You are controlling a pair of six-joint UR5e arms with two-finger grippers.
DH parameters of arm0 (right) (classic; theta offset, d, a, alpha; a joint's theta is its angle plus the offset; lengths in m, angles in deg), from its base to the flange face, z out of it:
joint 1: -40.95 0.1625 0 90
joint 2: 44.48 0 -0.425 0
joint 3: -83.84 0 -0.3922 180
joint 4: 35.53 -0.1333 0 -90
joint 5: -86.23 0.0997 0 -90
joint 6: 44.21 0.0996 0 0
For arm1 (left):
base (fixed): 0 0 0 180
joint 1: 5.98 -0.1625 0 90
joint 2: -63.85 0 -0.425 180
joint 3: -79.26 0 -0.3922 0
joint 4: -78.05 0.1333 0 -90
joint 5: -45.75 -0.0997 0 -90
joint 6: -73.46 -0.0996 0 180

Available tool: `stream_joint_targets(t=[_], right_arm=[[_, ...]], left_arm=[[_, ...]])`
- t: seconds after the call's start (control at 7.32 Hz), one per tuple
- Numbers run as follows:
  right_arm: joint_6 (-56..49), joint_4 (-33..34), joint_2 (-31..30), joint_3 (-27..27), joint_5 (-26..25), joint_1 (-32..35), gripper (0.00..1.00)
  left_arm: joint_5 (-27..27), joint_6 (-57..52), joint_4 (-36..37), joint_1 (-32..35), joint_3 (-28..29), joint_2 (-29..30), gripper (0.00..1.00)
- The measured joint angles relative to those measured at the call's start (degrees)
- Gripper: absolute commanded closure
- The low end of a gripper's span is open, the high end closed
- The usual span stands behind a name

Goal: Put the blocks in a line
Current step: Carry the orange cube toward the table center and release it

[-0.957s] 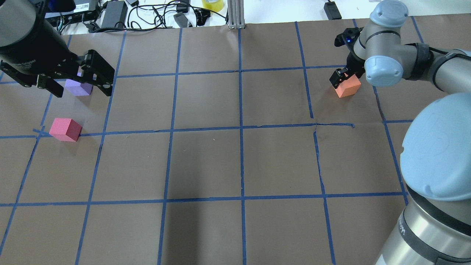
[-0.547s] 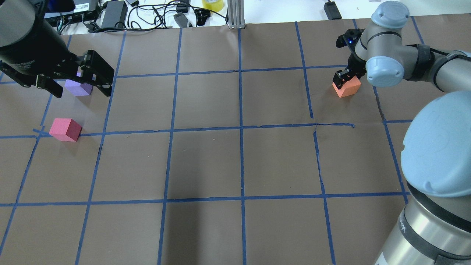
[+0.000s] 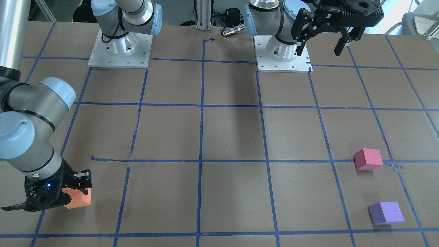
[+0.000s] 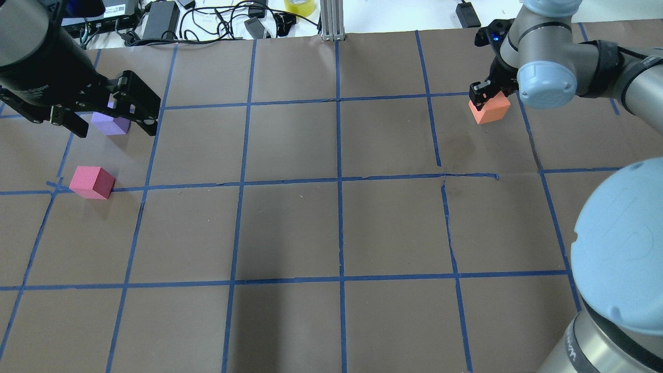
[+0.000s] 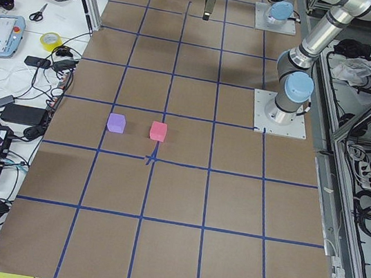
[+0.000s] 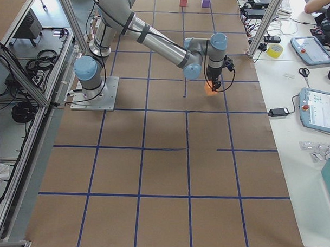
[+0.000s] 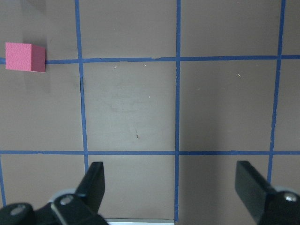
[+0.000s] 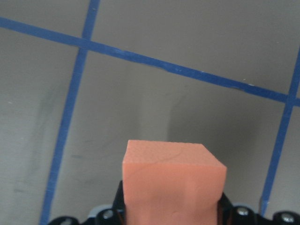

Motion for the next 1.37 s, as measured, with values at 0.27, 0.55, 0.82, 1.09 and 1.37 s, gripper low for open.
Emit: stream_joint_targets(t=[0.27, 0.55, 0.82, 1.09, 1.37], right_arm=[[15.4, -1.2, -1.6, -0.2, 0.1, 8.2, 0.91], [29.8, -1.0, -0.3, -1.8, 0.3, 16.7, 0.88], [38.4, -0.9, 4.1, -6.5, 0.3, 23.3, 0.84], [43.3, -0.8, 9.2, -11.5, 0.3, 27.8, 0.83], [45.2, -0.7, 13.6, -15.5, 0.3, 30.2, 0.81]], left_arm=[[0.0, 0.1, 0.0, 0.0, 0.0, 0.1, 0.00], [0.0, 0.1, 0.0, 0.0, 0.0, 0.1, 0.00], [0.0, 0.0, -0.1, 0.0, 0.0, 0.0, 0.00], [-0.1, -0.1, -0.1, 0.0, 0.0, 0.0, 0.00], [-0.1, -0.1, -0.2, 0.0, 0.0, -0.1, 0.00]])
